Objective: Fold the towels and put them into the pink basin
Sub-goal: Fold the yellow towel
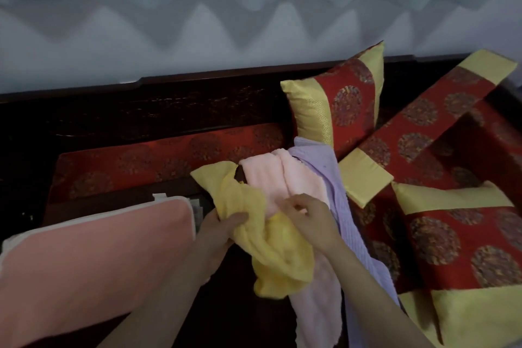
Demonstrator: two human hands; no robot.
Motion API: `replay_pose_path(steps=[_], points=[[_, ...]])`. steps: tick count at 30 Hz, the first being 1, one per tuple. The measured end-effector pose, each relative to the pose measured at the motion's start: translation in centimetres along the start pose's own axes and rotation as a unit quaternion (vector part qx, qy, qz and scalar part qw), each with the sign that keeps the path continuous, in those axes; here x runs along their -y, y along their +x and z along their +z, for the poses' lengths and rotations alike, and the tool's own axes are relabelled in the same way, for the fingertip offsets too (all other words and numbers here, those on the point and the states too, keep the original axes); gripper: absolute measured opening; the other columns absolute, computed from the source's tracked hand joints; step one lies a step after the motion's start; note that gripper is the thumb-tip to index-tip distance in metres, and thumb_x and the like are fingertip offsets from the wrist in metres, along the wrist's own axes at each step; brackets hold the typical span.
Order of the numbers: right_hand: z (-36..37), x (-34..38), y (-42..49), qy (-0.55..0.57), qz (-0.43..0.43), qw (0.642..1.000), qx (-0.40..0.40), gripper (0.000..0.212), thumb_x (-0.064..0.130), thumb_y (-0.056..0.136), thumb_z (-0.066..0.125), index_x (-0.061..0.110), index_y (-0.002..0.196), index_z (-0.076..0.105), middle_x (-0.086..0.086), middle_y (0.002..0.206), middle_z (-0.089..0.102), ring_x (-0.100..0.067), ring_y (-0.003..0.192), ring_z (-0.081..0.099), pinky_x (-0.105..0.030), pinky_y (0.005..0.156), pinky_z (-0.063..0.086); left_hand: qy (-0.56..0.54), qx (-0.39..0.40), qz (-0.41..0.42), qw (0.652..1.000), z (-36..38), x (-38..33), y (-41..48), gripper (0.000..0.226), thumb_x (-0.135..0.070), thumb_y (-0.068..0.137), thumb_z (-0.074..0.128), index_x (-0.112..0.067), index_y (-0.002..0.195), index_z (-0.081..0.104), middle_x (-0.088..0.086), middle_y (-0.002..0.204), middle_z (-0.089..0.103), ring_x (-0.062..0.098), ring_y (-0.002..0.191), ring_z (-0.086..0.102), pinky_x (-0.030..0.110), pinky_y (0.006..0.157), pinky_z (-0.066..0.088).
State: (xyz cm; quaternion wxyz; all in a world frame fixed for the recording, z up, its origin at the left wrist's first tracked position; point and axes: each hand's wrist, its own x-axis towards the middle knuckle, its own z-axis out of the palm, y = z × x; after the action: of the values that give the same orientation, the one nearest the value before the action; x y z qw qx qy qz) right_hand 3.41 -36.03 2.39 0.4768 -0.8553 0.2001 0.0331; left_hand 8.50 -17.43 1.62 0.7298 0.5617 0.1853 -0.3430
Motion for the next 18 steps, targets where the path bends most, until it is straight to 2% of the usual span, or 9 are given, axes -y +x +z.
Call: replay_pose_path(steps=[2,4,6,8,10,12,14,16,18], points=[[-0.2,2.0,0.9,0.059,0.087,0.994,0.03,0.057,0.061,0.083,0.054,0.009,0.066,0.072,-0.006,0.075,0.073,-0.011,0.07,0.06,-0.031,0.076,0.047,-0.001,0.027,0.022,0.999,0.5,-1.5,-2.0,0.032,-0.004,0.08,0.068,-0.015,0.11,0.061,0.007,0.104,0.073,0.025,0.094,0.069,0.04,0.081,0.056],[-0.5,4.1,1.3,0.099,0.178,0.976,0.076,0.062,0.066,0.085,0.045,0.016,0.061,0.071,0.001,0.068,0.072,-0.014,0.073,0.062,-0.033,0.085,0.047,0.019,0.054,0.041,0.998,0.8,-3.0,-4.1,0.039,-0.007,0.074,0.075,-0.013,0.11,0.062,0.006,0.101,0.075,0.025,0.093,0.071,0.038,0.079,0.057],[-0.6,5.8,1.3,0.181,0.268,0.937,0.132,0.058,0.069,0.085,0.042,0.018,0.074,0.066,-0.001,0.078,0.069,-0.017,0.083,0.061,-0.037,0.091,0.046,0.064,0.08,0.055,0.993,0.9,-3.8,-6.0,0.06,-0.018,0.061,0.081,-0.008,0.116,0.061,0.009,0.105,0.074,0.026,0.098,0.07,0.039,0.083,0.056],[-0.8,7.6,0.7,0.304,0.302,0.883,0.192,0.052,0.065,0.083,0.052,0.017,0.092,0.068,-0.008,0.095,0.069,-0.023,0.098,0.061,-0.039,0.094,0.046,0.128,0.106,0.051,0.985,0.9,-4.4,-8.1,0.068,-0.029,0.055,0.083,-0.01,0.117,0.061,0.008,0.109,0.073,0.024,0.102,0.069,0.042,0.092,0.052],[-1.0,9.0,0.4,0.333,0.262,0.881,0.209,0.041,0.046,0.083,0.065,0.009,0.103,0.069,-0.015,0.103,0.071,-0.027,0.1,0.064,-0.039,0.094,0.05,0.191,0.129,0.028,0.973,1.0,-4.5,-9.6,0.069,-0.045,0.053,0.085,-0.017,0.112,0.063,0.002,0.108,0.074,0.019,0.102,0.069,0.039,0.093,0.053],[-1.7,10.7,-0.1,0.306,0.2,0.914,0.177,0.024,0.027,0.083,0.07,0.007,0.096,0.066,-0.014,0.099,0.07,-0.027,0.093,0.066,-0.04,0.091,0.053,0.238,0.111,-0.003,0.965,1.4,-5.1,-11.1,0.063,-0.058,0.06,0.075,-0.022,0.11,0.062,-0.004,0.102,0.074,0.013,0.093,0.07,0.027,0.077,0.055],[-2.8,12.2,-0.4,0.312,0.138,0.926,0.163,0.017,0.02,0.084,0.07,0.005,0.09,0.065,-0.013,0.094,0.07,-0.029,0.096,0.066,-0.043,0.095,0.052,0.258,0.058,-0.005,0.964,1.6,-5.8,-11.9,0.051,-0.057,0.071,0.066,-0.025,0.11,0.053,-0.01,0.097,0.069,0.009,0.085,0.066,0.023,0.062,0.051],[-4.3,13.3,-0.7,0.302,0.092,0.934,0.166,0.031,0.022,0.083,0.071,-0.004,0.1,0.067,-0.016,0.098,0.071,-0.03,0.098,0.066,-0.042,0.095,0.052,0.259,-0.02,0.051,0.964,1.8,-6.6,-12.1,0.057,-0.052,0.075,0.068,-0.025,0.117,0.041,-0.009,0.101,0.06,0.011,0.088,0.062,0.027,0.063,0.052],[-5.8,14.5,-1.2,0.288,0.053,0.944,0.153,0.04,0.024,0.083,0.071,-0.008,0.107,0.065,-0.017,0.098,0.069,-0.025,0.091,0.066,-0.036,0.088,0.053,0.275,-0.079,0.161,0.945,2.1,-7.4,-11.8,0.072,-0.045,0.073,0.075,-0.025,0.128,0.033,-0.006,0.111,0.056,0.017,0.101,0.06,0.03,0.075,0.052]])
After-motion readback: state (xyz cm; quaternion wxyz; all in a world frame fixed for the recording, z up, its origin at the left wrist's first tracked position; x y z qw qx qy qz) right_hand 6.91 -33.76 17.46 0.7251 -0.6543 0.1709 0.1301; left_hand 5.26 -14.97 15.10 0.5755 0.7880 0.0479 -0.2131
